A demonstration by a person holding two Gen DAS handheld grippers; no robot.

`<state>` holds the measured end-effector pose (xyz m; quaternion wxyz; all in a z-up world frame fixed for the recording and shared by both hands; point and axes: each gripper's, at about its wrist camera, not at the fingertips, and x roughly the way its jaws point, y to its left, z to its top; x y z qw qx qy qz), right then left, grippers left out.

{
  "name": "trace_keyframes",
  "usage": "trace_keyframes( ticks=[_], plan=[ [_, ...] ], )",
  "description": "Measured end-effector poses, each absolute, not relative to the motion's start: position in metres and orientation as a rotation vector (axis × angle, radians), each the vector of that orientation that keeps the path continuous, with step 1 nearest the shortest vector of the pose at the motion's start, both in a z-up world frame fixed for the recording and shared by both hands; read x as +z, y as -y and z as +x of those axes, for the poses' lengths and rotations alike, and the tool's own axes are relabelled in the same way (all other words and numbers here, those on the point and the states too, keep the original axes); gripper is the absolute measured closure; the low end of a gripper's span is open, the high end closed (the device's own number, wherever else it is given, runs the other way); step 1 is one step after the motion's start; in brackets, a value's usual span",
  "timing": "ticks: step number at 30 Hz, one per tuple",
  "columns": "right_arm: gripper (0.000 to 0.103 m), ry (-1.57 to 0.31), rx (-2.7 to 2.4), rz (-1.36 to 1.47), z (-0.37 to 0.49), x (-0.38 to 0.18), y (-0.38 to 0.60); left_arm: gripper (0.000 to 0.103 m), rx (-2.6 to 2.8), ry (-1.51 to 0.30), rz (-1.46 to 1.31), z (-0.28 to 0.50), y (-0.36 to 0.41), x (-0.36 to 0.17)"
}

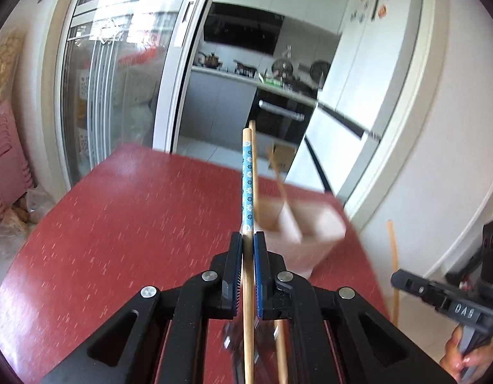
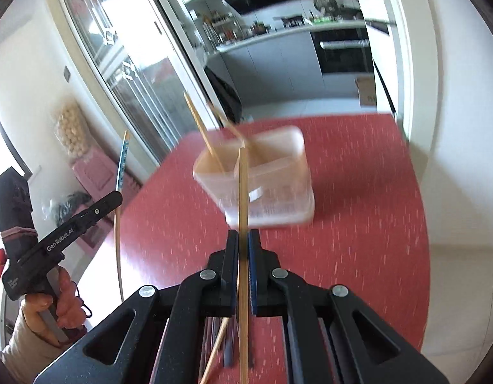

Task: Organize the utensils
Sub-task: 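Lift both chopsticks over the pink caddy and release them inside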

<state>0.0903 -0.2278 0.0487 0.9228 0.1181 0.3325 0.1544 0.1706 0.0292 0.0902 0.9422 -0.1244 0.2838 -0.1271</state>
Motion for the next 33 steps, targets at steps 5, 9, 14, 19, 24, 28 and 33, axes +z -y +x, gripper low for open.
trace_keyframes(
  ticks=[5, 9, 14, 19, 24, 28, 33],
  plan=[
    [0.097, -0.591, 0.336, 0.243, 0.13, 0.086, 0.229, 0.066, -0.274, -0.527, -0.324, 0.22, -0.018, 0.111],
    [0.097, -0.523, 0.353, 0.233, 0.163, 0.106, 0.225, 0.066, -0.27, -0.481, -0.328, 0.266, 0.003, 0.116],
    [0.097, -0.446, 0.355, 0.223, 0.204, 0.119, 0.219, 0.066, -0.246, -0.417, -0.334, 0.307, 0.019, 0.115],
    [0.097, -0.388, 0.33, 0.178, 0.231, 0.12, 0.209, 0.066, -0.217, -0.351, -0.337, 0.328, 0.025, 0.106],
    [0.097, -0.337, 0.319, 0.13, 0.251, 0.113, 0.199, 0.066, -0.192, -0.31, -0.305, 0.34, 0.033, 0.09],
    [0.097, -0.304, 0.304, 0.049, 0.262, 0.1, 0.188, 0.066, -0.179, -0.295, -0.305, 0.346, 0.037, 0.076],
    [0.097, -0.263, 0.301, -0.049, 0.259, 0.076, 0.174, 0.066, -0.172, -0.283, -0.275, 0.341, 0.041, 0.06]
  ],
)
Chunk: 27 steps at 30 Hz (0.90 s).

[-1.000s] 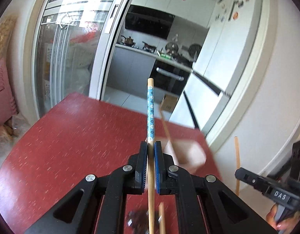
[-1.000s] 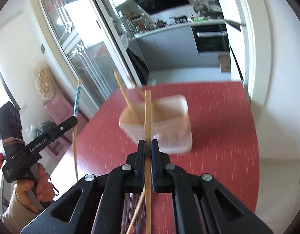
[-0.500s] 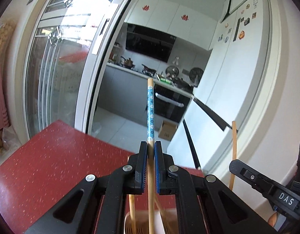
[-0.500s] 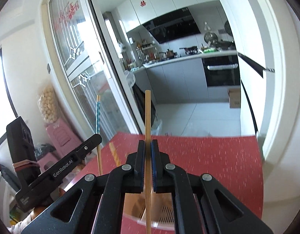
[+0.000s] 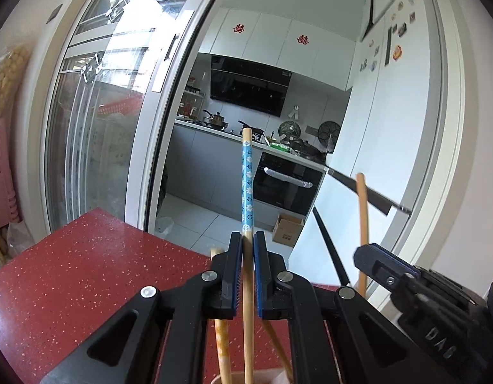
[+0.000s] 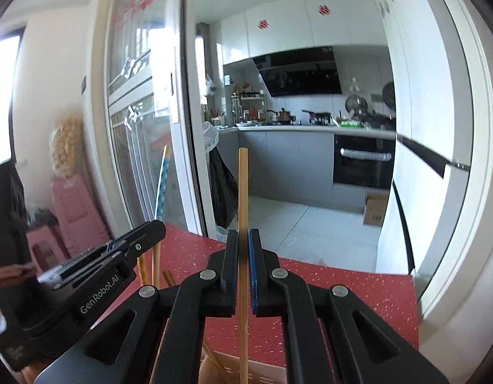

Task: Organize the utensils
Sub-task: 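Lift both chopsticks over the pink caddy and release them inside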

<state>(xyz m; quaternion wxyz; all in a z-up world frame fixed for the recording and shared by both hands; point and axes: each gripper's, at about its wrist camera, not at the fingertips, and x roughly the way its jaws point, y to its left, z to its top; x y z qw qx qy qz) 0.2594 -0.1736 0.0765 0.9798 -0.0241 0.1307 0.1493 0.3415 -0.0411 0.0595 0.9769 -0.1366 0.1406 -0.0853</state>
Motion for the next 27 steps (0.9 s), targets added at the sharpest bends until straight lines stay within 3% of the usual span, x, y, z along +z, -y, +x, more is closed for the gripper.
trace_keyframes(
  ticks=[9, 24, 26, 27],
  plan=[
    [0.097, -0.302, 0.326, -0.098, 0.246, 0.04, 0.169, 0.066, -0.162, -0.311, -0.186, 0.318, 0.047, 0.041],
    [0.096, -0.433, 0.363, -0.068, 0.245, 0.036, 0.171, 0.066, -0.145, -0.388, -0.128, 0.296, 0.04, 0.04],
    [0.092, -0.465, 0.363, -0.038, 0.247, 0.035, 0.174, 0.066, -0.137, -0.398, -0.119, 0.292, 0.038, 0.041],
    [0.084, -0.476, 0.366, -0.027, 0.247, 0.035, 0.175, 0.066, -0.136, -0.403, -0.117, 0.291, 0.037, 0.042]
  ],
)
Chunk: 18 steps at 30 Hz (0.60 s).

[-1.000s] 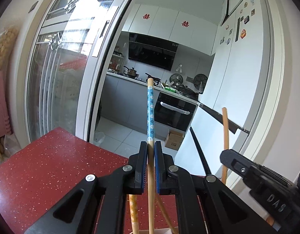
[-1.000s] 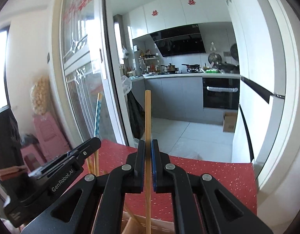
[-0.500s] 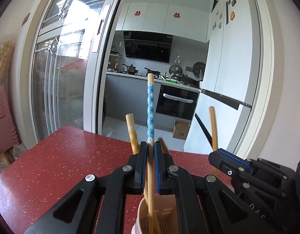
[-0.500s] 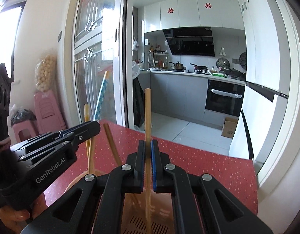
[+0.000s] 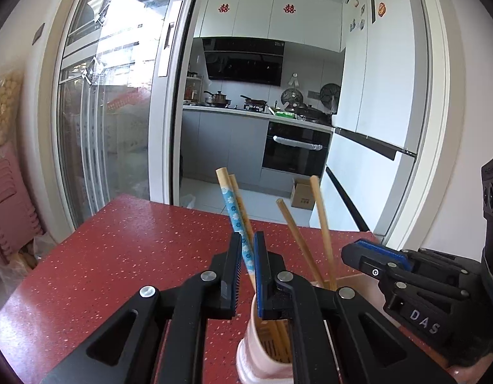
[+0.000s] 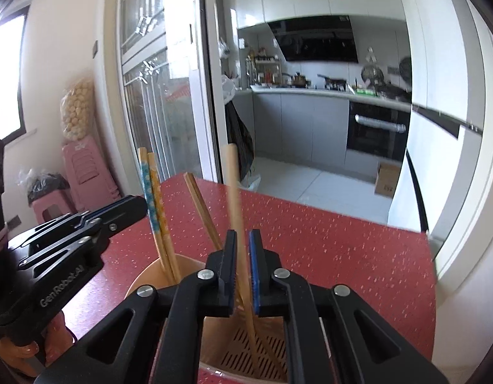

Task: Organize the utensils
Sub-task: 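Lift both chopsticks over the pink caddy and release them inside, then return both tools over the spoons and remaining chopstick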

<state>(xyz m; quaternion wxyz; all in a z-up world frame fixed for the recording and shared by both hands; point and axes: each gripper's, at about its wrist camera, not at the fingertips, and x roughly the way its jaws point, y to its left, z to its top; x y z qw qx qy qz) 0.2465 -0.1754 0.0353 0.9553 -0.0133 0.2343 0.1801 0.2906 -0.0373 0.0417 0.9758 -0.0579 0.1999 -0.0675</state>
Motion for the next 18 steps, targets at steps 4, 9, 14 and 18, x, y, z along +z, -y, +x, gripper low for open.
trace_keyframes(
  ticks=[4, 9, 14, 18],
  plan=[
    [0.063, -0.488, 0.356, 0.008, 0.236, 0.042, 0.184, 0.066, -0.121, -0.431, -0.109, 0.278, 0.031, 0.044],
    [0.047, -0.54, 0.375, 0.078, 0.215, 0.048, 0.193, 0.066, -0.108, -0.498, -0.113, 0.256, 0.018, 0.041],
    [0.034, -0.606, 0.375, 0.132, 0.177, 0.041, 0.203, 0.066, -0.112, -0.582, -0.124, 0.23, 0.006, 0.03],
    [0.026, -0.675, 0.359, 0.19, 0.151, 0.026, 0.213, 0.066, -0.119, -0.643, -0.143, 0.203, -0.006, 0.013]
  ],
)
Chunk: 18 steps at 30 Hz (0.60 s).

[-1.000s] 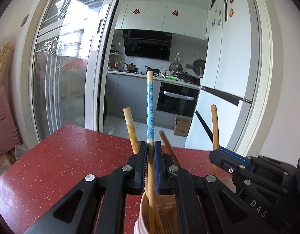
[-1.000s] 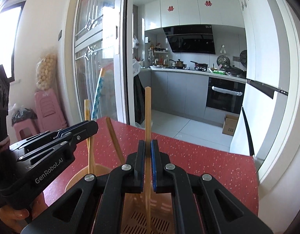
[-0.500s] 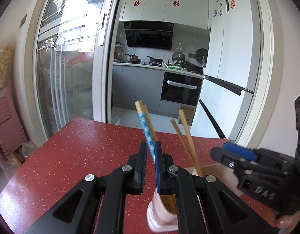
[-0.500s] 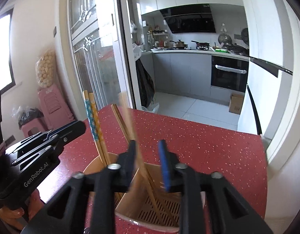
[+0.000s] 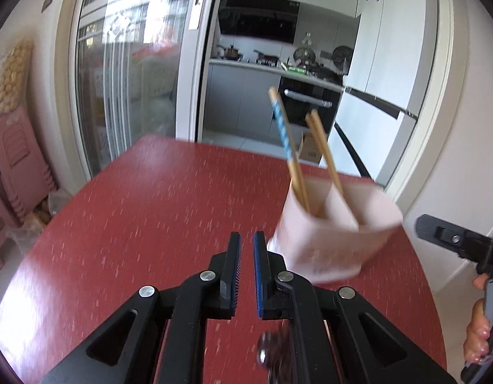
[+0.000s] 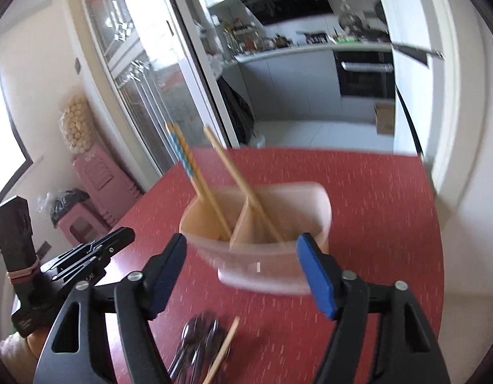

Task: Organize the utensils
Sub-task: 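Return both tools over the spoons and remaining chopstick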

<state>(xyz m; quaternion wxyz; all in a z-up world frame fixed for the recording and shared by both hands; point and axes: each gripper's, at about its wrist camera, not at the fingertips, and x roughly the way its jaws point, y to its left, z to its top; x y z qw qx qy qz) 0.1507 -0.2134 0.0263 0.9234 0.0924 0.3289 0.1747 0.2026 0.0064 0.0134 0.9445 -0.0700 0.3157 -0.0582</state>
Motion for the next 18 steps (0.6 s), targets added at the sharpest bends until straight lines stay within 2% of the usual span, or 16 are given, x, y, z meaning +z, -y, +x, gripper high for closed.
trace_keyframes(
  ticks=[11, 12, 13, 18],
  plan=[
    [0.024, -0.876, 0.286, 0.288, 0.097, -0.034, 0.224, 0.066, -0.139, -0.8, -0.148, 0.151, -0.022, -0.041],
    [0.024, -0.9, 0.283, 0.292, 0.093, -0.043, 0.223, 0.037, -0.14, -0.816, -0.151, 0.147, -0.023, -0.046],
    [0.024, -0.916, 0.283, 0.296, 0.091, -0.048, 0.221, 0.0, -0.137, -0.833, -0.153, 0.146, -0.025, -0.05],
    [0.024, -1.003, 0.256, 0.276, 0.081, -0.076, 0.206, 0.0, -0.123, -0.898, -0.137, 0.138, -0.025, -0.086]
  ],
)
